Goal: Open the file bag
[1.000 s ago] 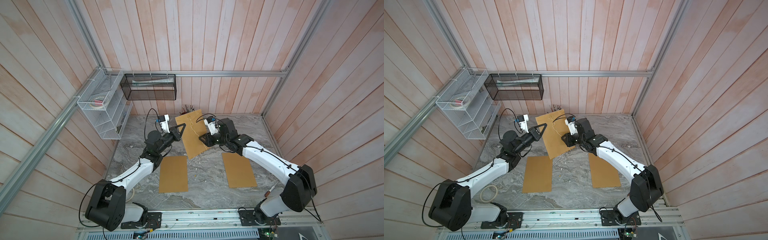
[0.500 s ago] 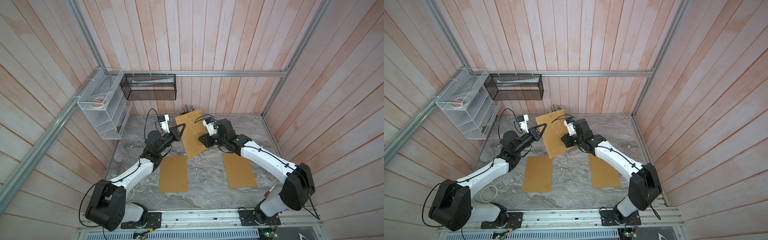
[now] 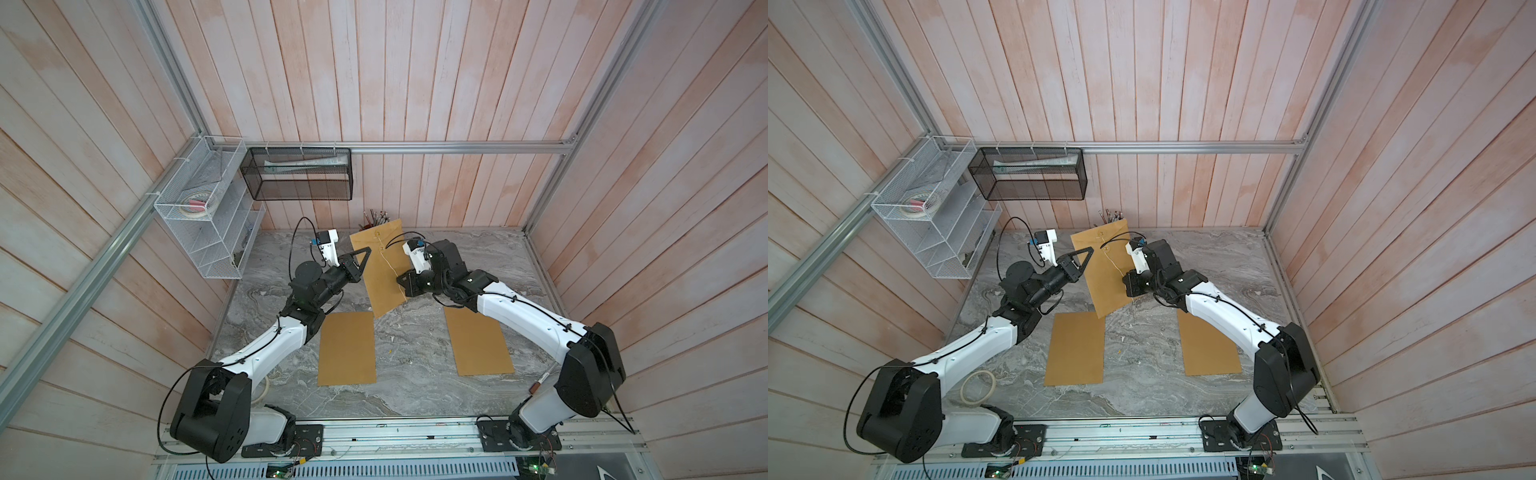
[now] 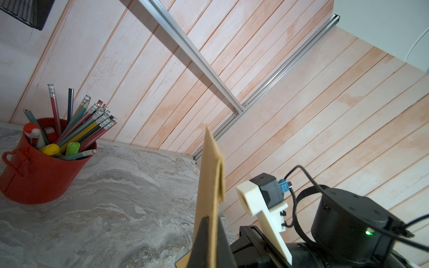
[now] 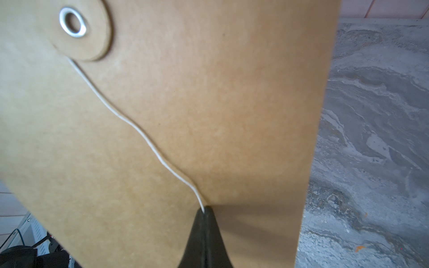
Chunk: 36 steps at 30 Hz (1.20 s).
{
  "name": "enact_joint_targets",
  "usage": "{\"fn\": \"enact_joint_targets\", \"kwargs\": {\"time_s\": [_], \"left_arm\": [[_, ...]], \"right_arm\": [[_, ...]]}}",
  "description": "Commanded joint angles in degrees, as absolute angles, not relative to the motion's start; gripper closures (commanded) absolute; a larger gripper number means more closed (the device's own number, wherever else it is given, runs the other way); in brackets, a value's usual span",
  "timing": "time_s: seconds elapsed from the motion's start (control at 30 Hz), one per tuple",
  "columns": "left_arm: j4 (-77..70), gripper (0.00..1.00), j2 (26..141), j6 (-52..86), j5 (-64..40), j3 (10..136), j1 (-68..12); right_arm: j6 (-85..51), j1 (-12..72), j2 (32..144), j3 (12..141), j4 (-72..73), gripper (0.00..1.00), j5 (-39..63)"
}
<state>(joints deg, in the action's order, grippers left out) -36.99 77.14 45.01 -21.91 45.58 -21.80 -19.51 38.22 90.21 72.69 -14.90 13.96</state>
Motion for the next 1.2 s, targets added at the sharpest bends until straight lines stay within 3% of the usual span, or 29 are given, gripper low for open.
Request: {"fn": "enact_joint_targets", "kwargs": {"time_s": [0.0, 0.9, 1.03, 1.17], "left_arm": [[-37.23, 1.0, 74.93, 44.14, -22.02, 44.74, -21.71], [-32.5, 1.0, 72.47, 37.38, -27.91, 44.17, -21.12], [-32.13, 1.0, 72.44, 35.82, -29.53, 44.12, -21.18], [-33.59, 1.0, 72.51, 34.85, -31.86, 44.03, -21.18]], "right_arm": [[-20.67, 38.17, 89.49, 70.23, -14.93, 1.0, 12.96], [-21.27, 30.51, 77.37, 59.76, -15.81, 0.99, 12.61], [-20.4, 29.63, 75.45, 59.67, -15.86, 0.71, 15.35], [-21.06, 26.19, 72.7, 59.21, -13.18, 0.63, 19.68]]}}
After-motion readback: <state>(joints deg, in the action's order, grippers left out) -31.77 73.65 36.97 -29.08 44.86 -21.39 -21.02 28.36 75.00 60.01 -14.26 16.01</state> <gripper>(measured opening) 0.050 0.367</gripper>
